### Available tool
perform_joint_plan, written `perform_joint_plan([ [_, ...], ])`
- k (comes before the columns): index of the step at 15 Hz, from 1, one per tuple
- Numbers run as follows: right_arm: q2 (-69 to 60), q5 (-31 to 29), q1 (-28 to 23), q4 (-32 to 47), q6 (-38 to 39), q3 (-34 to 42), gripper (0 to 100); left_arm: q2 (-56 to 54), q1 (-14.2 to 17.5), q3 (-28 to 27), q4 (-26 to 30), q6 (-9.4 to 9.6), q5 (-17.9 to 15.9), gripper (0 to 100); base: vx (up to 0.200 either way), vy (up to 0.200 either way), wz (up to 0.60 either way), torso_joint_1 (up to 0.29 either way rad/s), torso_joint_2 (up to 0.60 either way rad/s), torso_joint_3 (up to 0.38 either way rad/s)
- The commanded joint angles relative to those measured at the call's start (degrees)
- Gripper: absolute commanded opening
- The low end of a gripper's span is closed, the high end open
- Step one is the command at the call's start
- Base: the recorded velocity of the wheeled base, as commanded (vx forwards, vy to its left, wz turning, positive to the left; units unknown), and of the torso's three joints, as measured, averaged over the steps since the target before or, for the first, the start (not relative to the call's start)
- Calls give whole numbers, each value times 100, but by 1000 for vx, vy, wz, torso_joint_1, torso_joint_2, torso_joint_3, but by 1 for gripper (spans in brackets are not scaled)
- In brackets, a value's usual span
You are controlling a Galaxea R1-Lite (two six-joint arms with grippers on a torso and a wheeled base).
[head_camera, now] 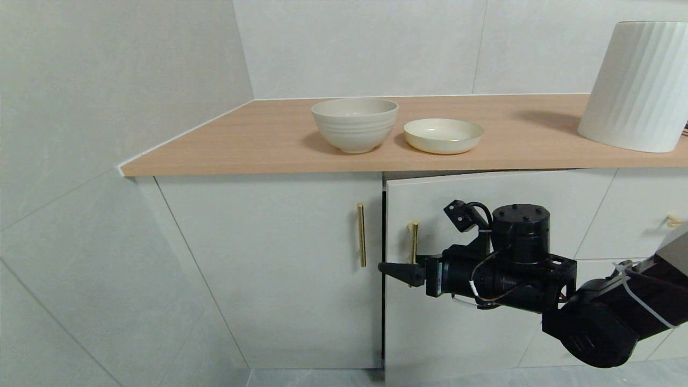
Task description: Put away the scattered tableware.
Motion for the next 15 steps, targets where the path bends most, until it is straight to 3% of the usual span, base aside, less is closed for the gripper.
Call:
perform_joint_plan([
  [1,-27,2,117,6,1,-9,100,0,4,1,1,0,1,100,0,0,0,0,0,0],
  [8,-159,-25,249,-29,9,88,100,0,4,1,1,0,1,100,0,0,0,0,0,0],
  [15,-1002,2,258,-38,80,870,100,0,4,1,10,26,-8,100,0,0,0,0,0,0],
])
